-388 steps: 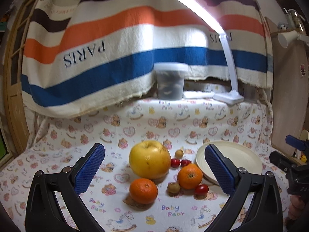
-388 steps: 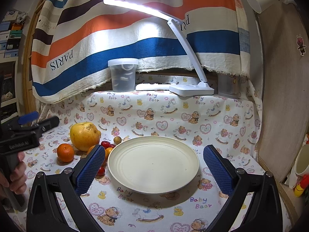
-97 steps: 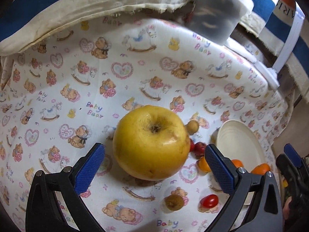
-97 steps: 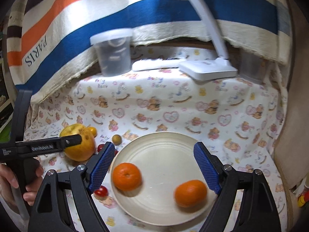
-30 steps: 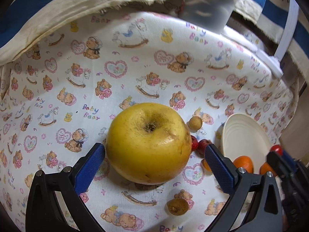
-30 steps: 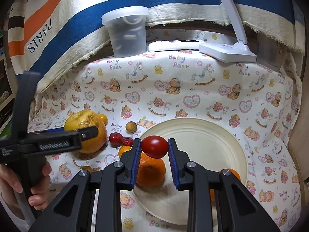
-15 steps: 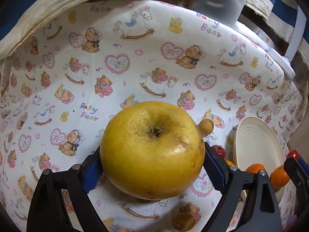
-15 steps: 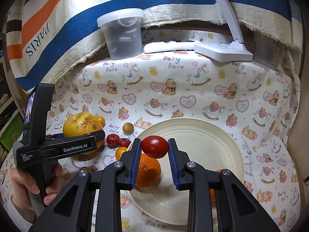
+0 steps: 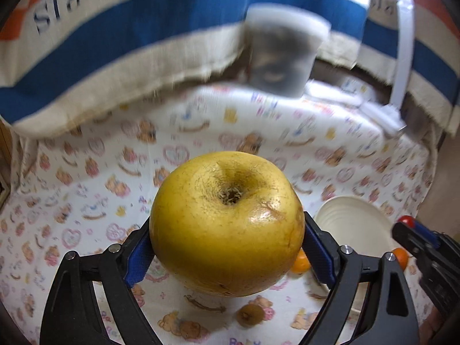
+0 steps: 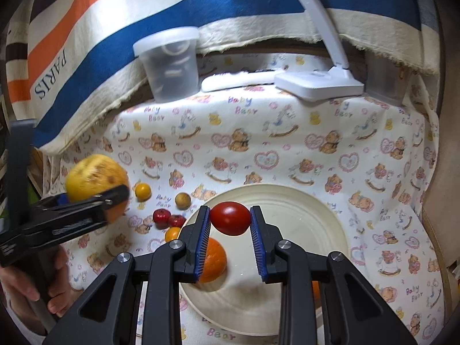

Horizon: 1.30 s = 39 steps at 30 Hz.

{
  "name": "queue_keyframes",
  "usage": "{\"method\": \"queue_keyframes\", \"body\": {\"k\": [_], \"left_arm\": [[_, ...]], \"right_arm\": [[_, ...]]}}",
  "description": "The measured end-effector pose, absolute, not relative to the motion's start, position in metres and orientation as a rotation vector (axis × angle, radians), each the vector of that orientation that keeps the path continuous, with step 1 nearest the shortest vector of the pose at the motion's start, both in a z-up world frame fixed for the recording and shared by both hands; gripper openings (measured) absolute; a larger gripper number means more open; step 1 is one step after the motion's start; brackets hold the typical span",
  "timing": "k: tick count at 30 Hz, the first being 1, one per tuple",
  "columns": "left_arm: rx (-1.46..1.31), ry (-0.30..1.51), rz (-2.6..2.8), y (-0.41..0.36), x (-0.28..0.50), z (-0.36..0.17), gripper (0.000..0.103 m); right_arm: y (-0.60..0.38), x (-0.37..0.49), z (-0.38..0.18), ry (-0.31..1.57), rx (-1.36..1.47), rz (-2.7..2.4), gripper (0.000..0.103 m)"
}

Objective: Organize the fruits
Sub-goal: 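Carry the apple onto the plate and open the left gripper while the right carries the tomato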

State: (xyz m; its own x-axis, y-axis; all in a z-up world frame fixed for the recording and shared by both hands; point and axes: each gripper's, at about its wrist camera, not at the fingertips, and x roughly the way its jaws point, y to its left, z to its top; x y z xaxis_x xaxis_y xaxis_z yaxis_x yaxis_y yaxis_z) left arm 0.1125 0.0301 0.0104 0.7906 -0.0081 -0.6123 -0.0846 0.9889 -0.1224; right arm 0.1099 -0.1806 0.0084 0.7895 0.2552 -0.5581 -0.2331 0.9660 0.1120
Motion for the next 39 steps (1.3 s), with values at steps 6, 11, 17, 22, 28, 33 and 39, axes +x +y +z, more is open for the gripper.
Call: {"method": "queue_keyframes", "body": {"k": [6,11,17,22,28,33,39], "left_arm": [[-0.16,0.628,-0.01,0.022,0.099,0.03,0.089],[-0.131,0.598,-0.047,0.009,0.087,0.037,0.089],[-0.103,0.561,-0.108,-0.019,0.086,0.05,0.089],[-0.048,0.634,-0.206,-0.063,0.118,0.051,0.089],[-0.034,0.746,-0.286,-0.107,0.156,0.035,0.089],[-0.041,0.852,-0.3,-0.121,0.177,0.009,0.089],[-0.031,0.899,-0.262,-0.123,0.189,-0.011,0.089]], "right_arm": [[-0.196,0.108,0.022,0.584,0.063,0.249,0.029],[-0.221,0.097,0.029,0.541,0.048,0.223,0.029],[-0.254,0.106,0.017,0.557,0.055,0.197,0.029],[-0.266,0.13,0.001,0.628,0.077,0.203,0.029],[-0.284,0.139,-0.011,0.66,0.148,0.233,0.029],[-0.296,0.144,-0.014,0.678,0.188,0.226,0.029],[-0.296,0.153,-0.025,0.73,0.18,0.238,0.029]]}}
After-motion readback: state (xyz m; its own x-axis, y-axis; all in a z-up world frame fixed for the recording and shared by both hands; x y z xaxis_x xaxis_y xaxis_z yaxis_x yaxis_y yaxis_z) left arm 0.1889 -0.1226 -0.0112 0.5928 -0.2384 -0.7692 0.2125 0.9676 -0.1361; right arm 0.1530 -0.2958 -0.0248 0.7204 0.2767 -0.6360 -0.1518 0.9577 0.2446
